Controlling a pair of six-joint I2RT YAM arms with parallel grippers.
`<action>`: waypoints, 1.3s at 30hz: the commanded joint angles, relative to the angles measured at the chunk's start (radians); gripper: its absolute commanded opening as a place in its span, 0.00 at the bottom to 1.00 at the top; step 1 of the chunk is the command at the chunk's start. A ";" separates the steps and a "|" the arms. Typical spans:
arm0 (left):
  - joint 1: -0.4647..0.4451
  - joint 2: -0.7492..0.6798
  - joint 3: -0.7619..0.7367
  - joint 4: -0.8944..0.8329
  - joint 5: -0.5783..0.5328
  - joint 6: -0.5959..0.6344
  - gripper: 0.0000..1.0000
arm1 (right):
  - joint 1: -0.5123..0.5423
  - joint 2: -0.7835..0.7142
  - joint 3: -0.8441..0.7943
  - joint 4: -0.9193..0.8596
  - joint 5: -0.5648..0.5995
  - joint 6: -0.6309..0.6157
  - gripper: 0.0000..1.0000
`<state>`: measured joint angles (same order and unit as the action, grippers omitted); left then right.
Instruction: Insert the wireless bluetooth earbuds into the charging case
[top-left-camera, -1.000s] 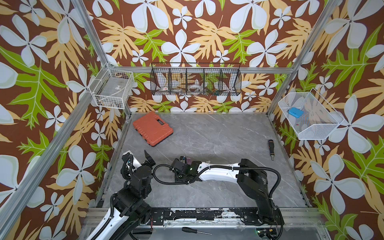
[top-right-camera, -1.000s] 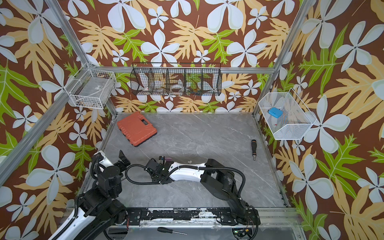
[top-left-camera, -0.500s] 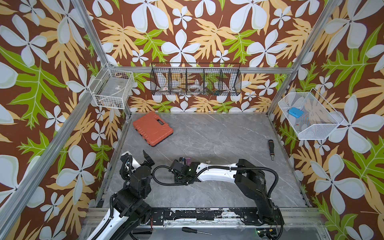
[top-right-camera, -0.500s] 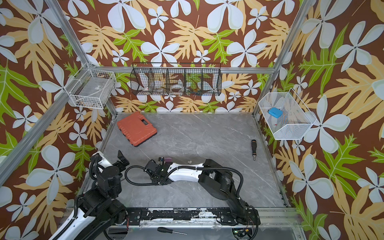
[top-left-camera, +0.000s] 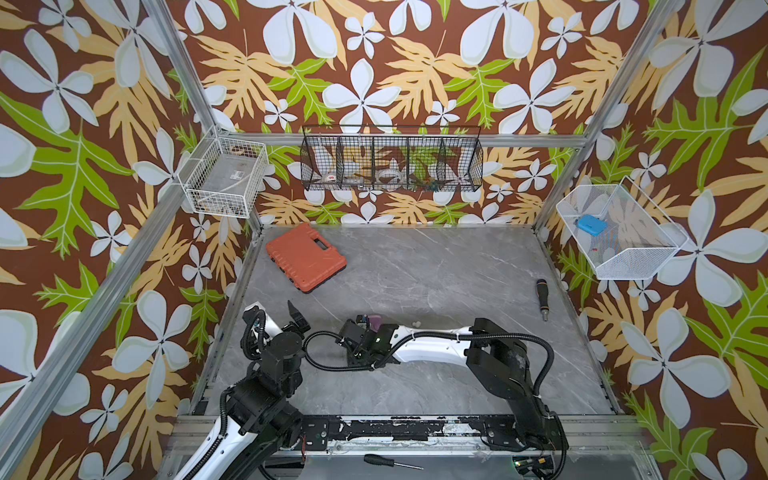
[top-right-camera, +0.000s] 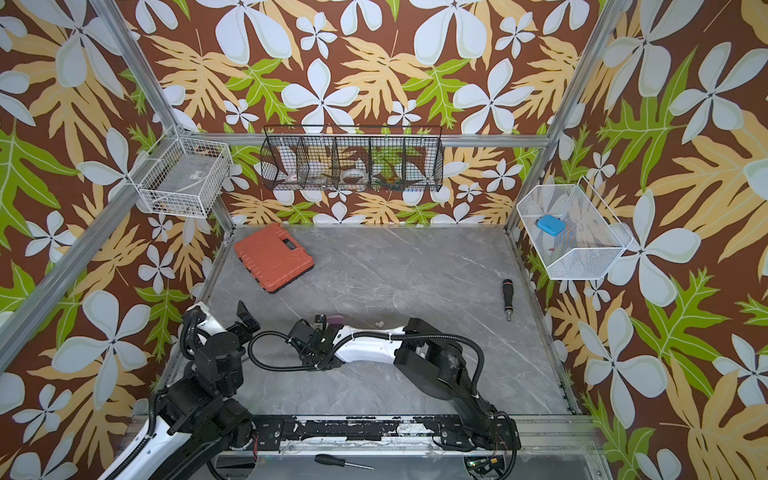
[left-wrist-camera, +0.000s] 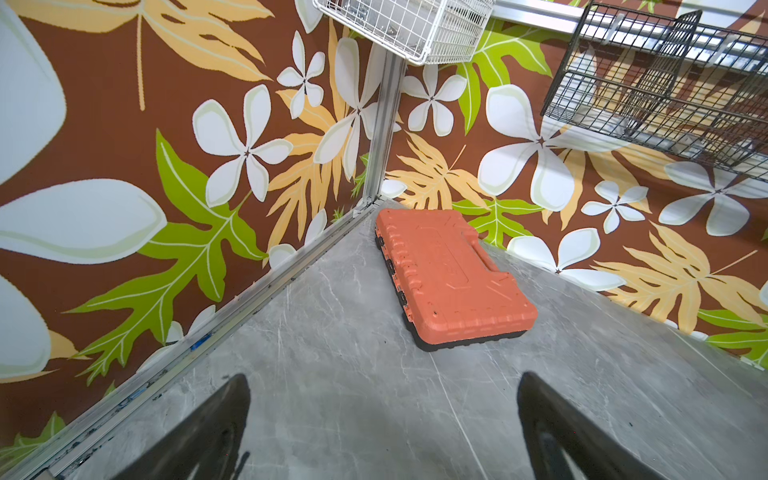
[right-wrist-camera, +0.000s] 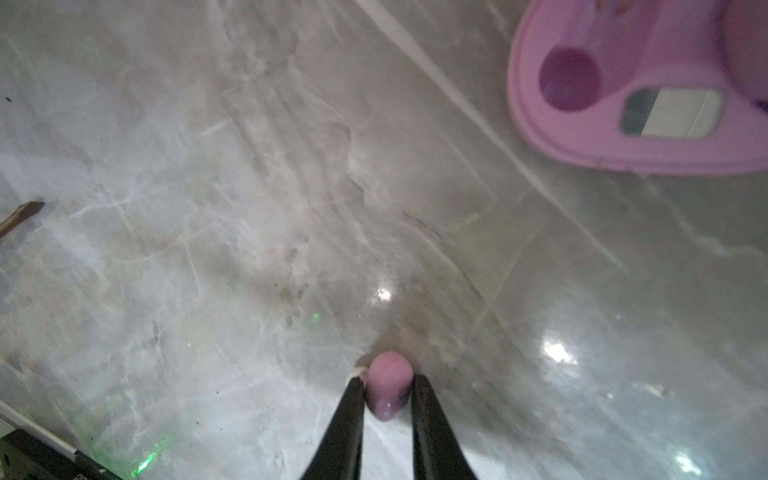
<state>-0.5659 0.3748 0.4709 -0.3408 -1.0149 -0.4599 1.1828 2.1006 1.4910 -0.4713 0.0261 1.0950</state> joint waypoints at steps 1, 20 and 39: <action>0.001 -0.001 0.000 0.020 -0.002 0.010 1.00 | 0.000 0.007 0.014 -0.013 0.007 -0.010 0.21; 0.002 -0.004 -0.005 0.035 0.021 0.020 1.00 | 0.001 0.021 0.046 -0.025 0.012 -0.032 0.18; 0.001 -0.010 -0.009 0.042 0.031 0.026 1.00 | -0.011 -0.017 0.071 -0.077 0.115 -0.077 0.18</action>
<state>-0.5659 0.3664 0.4644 -0.3244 -0.9829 -0.4419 1.1759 2.0941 1.5585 -0.5179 0.0891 1.0317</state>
